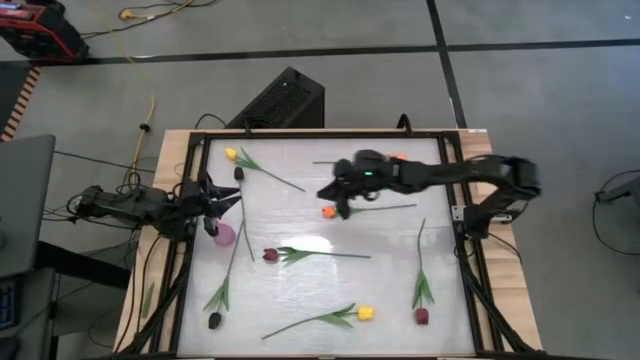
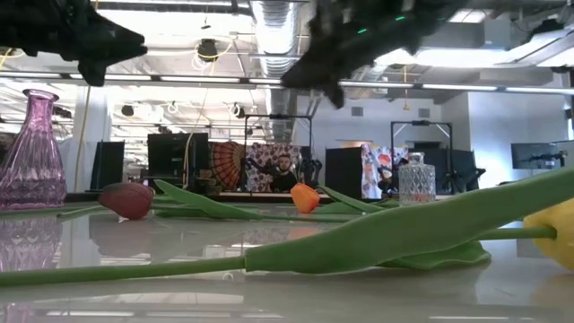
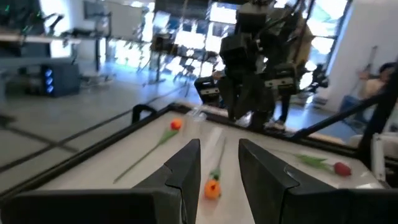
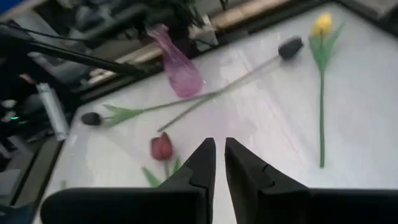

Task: Sort flowers into vase by color
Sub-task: Put the left red tulip into the pink vase

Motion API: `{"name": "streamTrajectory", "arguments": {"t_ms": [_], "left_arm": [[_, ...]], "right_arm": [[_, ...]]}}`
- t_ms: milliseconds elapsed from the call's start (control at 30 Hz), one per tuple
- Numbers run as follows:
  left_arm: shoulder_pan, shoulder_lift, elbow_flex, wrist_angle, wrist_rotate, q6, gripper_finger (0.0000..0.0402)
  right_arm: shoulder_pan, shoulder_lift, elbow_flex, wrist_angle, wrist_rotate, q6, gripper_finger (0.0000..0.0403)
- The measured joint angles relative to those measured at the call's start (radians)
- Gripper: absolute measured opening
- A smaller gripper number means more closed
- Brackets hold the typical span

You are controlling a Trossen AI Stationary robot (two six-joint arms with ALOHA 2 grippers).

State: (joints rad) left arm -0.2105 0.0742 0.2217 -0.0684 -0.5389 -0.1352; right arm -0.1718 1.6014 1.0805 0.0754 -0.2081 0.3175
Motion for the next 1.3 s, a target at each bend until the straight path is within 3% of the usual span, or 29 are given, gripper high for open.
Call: {"name": "streamTrajectory", "arguments": {"t_ms": [233,400,533,767,1000,1200,1300], "left_arm": [[0.051,0.085,0.144,-0.23,-0.105,-0.187,0.0097],[0.119,0.303,0.331,-0.431,-0.104,-0.29,0.0097],[0.161,0.494,0.446,-0.537,-0.069,-0.303,0.0097],[0.164,0.689,0.475,-0.464,-0.052,-0.199,0.0097],[0.163,0.743,0.444,-0.306,-0.052,-0.07,0.0097],[0.163,0.743,0.443,-0.237,-0.022,0.009,0.0097],[0.163,0.743,0.443,-0.232,-0.017,0.027,0.0097]], "right_arm": [[-0.017,0.219,0.282,-0.255,-0.001,-0.013,0.0066],[-0.022,0.288,0.4,-0.396,-0.001,-0.027,0.0066],[-0.014,0.279,0.421,-0.509,-0.003,-0.029,0.0066],[0.09,0.224,0.423,-0.761,0.021,-0.03,0.0066],[0.242,0.216,0.421,-1.021,0.137,-0.064,0.0066],[0.349,0.236,0.421,-0.951,0.155,-0.042,0.0066],[0.381,0.252,0.421,-0.829,0.173,-0.1,0.0066]]}}
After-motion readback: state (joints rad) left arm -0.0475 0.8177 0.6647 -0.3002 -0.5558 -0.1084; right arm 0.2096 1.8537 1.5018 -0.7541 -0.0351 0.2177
